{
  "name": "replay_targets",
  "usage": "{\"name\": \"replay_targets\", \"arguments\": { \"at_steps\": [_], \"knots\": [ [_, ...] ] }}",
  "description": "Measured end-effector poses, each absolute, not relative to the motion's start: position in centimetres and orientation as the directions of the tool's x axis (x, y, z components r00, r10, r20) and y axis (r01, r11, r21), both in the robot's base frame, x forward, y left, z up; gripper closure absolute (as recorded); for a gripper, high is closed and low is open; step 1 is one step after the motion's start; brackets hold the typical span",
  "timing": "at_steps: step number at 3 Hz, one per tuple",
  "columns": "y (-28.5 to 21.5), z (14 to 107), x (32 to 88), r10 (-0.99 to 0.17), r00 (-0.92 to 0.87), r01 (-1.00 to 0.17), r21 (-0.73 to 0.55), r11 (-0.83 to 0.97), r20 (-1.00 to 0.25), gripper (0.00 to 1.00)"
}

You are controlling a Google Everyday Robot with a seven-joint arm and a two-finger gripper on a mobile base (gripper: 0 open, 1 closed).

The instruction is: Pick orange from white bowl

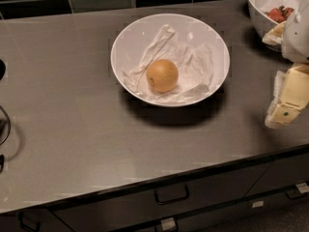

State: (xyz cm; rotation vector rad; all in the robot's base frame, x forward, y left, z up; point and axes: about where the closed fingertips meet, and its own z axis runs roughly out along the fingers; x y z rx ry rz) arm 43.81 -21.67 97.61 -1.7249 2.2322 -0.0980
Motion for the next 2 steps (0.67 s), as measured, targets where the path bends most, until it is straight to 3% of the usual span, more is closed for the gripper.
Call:
{"name": "replay_targets", "arguments": {
  "at_steps": [2],
  "knots": [
    [-20.9, 97.5, 45.8, -0.959, -0.188, -0.935, -0.261, 0.241, -0.21, 0.0]
  ]
}}
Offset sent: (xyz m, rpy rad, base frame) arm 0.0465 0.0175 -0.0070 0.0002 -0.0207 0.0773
